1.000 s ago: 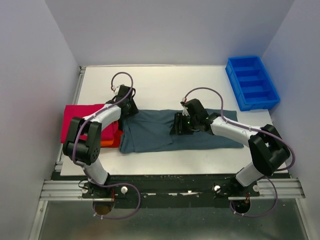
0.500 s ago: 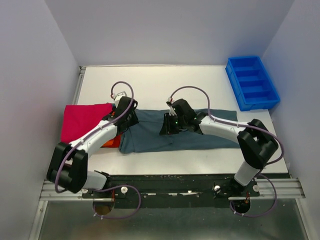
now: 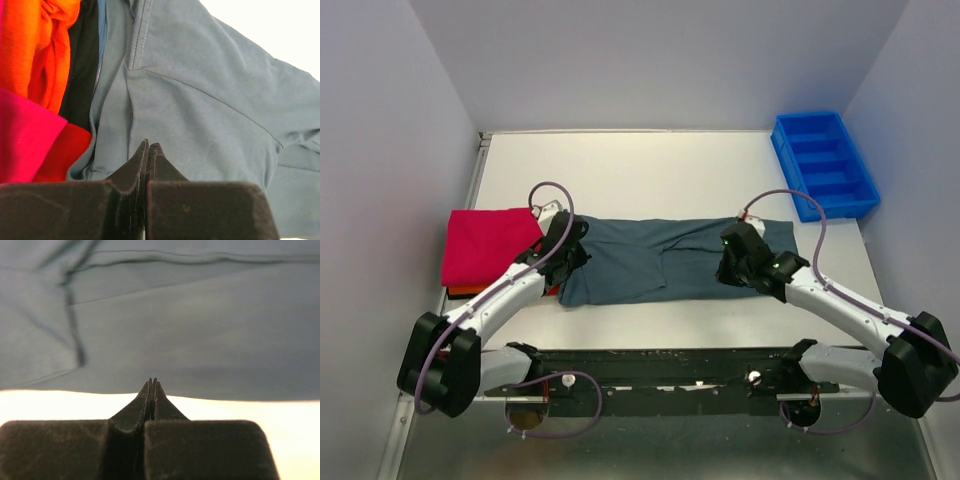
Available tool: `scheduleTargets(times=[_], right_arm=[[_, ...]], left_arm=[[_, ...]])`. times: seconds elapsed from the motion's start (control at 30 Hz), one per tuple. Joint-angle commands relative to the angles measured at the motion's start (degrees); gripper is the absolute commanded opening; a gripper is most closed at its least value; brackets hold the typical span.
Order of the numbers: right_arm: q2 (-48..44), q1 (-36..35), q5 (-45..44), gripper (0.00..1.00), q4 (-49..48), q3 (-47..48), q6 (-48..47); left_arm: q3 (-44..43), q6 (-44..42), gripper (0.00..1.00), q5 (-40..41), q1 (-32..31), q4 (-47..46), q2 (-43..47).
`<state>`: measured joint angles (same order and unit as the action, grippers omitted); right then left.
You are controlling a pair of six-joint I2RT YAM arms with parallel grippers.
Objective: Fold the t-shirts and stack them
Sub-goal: Rotate the tshirt 90 degrees
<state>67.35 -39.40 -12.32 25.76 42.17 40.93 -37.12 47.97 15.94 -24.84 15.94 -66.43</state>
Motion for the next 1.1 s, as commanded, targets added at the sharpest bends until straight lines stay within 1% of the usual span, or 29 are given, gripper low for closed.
scheduleTargets(times=[0.0,0.1,0.17,0.3,0.4,0.53,0.6,0.67,0.77,0.8,0.87,0.93,0.97,1.0,1.03,1.07], right_arm=[[-2.92,6.6,-8.86,0.01,11.5,-3.14,5.12],[-3.45,11.7,-8.08,0.01,11.07,-5.43,4.96],[-2.32,12.5,-7.99,0.01,10.28,-5.79,4.51],[3.91,12.5,-8.86,0.01,10.19,-5.17,5.12],[10.5,12.42,-9.57,0.01,13.16,-2.37,6.8],[16.92,9.26,-9.75,0.01,16.78,1.06,9.95],[18.25,5.06,-9.13,0.01,17.39,1.68,12.76],[19.04,0.13,-6.94,0.01,17.22,1.86,16.1],[20.01,-7.77,-1.68,0.01,13.72,2.3,21.72],[20.62,-11.37,-0.27,0.01,11.44,2.91,23.74],[24.91,-19.45,0.27,0.01,7.49,6.85,27.52],[31.66,-24.04,1.06,0.01,5.8,17.54,28.24],[35.27,-25.36,1.5,0.01,6.66,22.64,26.85],[37.57,-26.16,2.03,0.01,7.37,27.82,25.01],[38.72,-26.52,2.56,0.01,6.68,31.01,22.55],[38.3,-26.61,2.82,0.01,4.85,31.65,20.35]], left_arm=[[-3.39,4.51,0.0,0.5,0.49,-2.31,-6.15],[-5.76,5.91,0.0,-0.21,0.41,-3.2,-11.59],[-7.6,6.79,0.0,-0.04,0.41,-2.06,-15.37],[-11.03,7.84,0.0,1.63,0.41,1.19,-21.88],[-12.79,8.2,0.0,1.2,0.41,1.02,-26.1],[-17.44,7.58,0.0,0.41,0.41,1.98,-33.13],[-20.69,6.97,0.0,0.66,0.49,2.6,-36.47],[-25.69,5.83,0.0,0.58,0.49,3.65,-40.77],[-37.98,3.46,0.0,-0.21,0.49,7.42,-50.07],[-43.07,2.23,0.0,-1.26,0.49,8.74,-53.33],[-54.05,0.82,0.0,-1.97,0.41,12.51,-61.41],[-66.35,-1.19,0.0,-4.42,0.41,16.47,-69.05],[-72.94,-2.69,0.0,-6.0,0.32,18.23,-72.4],[-78.83,-3.22,0.0,-5.58,0.14,21.46,-76.09],[-85.07,-4.19,0.0,-4.44,-0.2,22.98,-79.17],[-91.14,-6.46,0.0,-4.78,-0.38,23.86,-82.16]])
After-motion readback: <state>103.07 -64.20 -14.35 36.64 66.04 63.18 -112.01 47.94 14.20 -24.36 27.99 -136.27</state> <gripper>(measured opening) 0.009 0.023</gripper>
